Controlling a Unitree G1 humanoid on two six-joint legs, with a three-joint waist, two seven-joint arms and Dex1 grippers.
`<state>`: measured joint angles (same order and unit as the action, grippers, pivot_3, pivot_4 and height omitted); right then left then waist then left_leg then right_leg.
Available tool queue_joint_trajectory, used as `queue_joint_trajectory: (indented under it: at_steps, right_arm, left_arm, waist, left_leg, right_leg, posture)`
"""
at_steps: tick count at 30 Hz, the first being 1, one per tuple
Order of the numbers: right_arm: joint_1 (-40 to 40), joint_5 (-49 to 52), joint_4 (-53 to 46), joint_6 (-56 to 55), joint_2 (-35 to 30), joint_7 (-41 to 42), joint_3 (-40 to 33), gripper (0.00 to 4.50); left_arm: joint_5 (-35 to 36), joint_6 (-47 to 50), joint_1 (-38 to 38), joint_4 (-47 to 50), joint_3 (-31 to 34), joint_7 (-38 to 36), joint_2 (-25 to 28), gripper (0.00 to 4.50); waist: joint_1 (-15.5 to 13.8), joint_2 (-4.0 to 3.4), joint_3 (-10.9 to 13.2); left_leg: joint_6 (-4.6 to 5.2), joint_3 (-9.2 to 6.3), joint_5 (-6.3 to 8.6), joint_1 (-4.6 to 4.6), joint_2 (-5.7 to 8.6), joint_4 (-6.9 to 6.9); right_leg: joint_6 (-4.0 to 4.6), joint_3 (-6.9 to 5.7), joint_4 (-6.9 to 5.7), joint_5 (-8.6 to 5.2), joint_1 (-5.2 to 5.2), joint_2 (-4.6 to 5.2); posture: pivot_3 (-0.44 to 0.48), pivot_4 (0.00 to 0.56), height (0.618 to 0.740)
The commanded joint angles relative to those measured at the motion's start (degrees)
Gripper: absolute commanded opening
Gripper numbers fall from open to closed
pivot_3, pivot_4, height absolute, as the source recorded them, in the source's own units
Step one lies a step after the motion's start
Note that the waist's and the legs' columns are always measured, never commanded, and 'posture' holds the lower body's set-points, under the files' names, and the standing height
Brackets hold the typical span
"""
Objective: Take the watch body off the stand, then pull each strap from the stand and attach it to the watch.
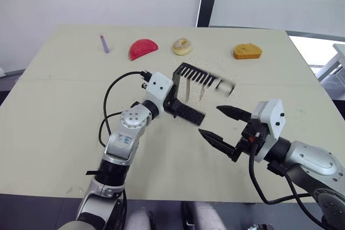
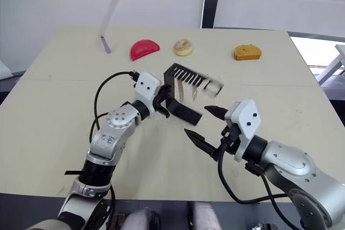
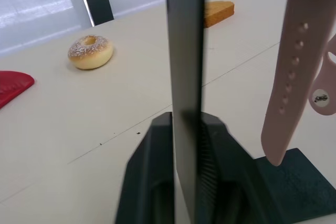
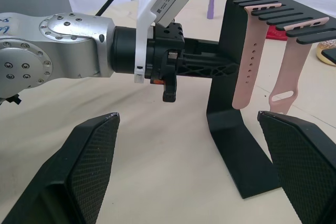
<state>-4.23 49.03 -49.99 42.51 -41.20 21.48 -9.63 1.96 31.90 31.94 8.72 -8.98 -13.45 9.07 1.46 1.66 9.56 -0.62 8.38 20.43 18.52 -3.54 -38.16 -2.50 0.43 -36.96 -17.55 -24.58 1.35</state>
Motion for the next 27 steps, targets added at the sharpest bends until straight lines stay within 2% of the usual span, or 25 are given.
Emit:
queue_joint_trajectory:
  at_steps: [1,8,14,20,27]
  right_arm:
    - [-0.37,0.01,-1.17,-0.82,0.39,-1.13,-1.16,4.50]
    - [0.48,-0.44,-2.35,-0.51,0.59,-2.37,-0.77,4.50]
    - [-0.61,-4.95,-4.69,3.26,2.22,-10.03,4.50,4.50]
    - [-8.51,-11.23,-2.34,10.37,12.69,-24.79,10.38,4.50]
    - [-15.59,-21.16,5.18,13.47,24.35,-33.87,16.16,4.50]
  left_arm:
    - [-0.86,-0.90,0.67,1.78,-0.07,0.43,-0.31,0.02]
    - [-2.16,0.25,0.16,2.93,-0.33,2.78,-1.58,0.02]
    - [-2.88,0.75,-0.19,3.56,-1.17,4.21,-3.26,0.02]
    - [-2.78,1.65,-0.78,4.06,-1.24,4.29,-4.16,0.02]
    - [-2.98,2.21,-0.81,3.97,-1.11,4.70,-4.62,0.02]
  waist:
    - [0.02,0.01,0.01]
    - [-0.03,0.01,0.01]
    - [0.08,0.01,0.01]
    - [0.08,0.00,0.00]
    - [0.09,-0.02,-0.03]
  left_leg:
    - [0.00,0.00,0.00,0.01,0.00,0.00]
    - [0.00,0.00,0.00,0.02,0.00,0.00]
    - [0.00,0.00,0.00,0.01,-0.01,0.02]
    - [-0.03,0.00,-0.02,0.06,-0.01,0.01]
    - [0.02,0.06,-0.13,0.72,0.03,-0.11]
  right_leg:
    - [0.00,0.00,0.00,0.00,-0.01,0.00]
    - [0.00,0.00,0.02,0.00,-0.01,0.00]
    - [0.00,0.00,0.02,0.00,-0.01,0.00]
    - [0.00,0.01,0.00,0.00,-0.08,0.02]
    - [0.01,0.01,-0.20,0.00,-0.84,0.08]
  posture:
    - [0.000,0.150,0.737]
    - [0.000,0.150,0.737]
    - [0.000,0.150,0.737]
    - [0.000,0.150,0.737]
    - [0.000,0.150,0.737]
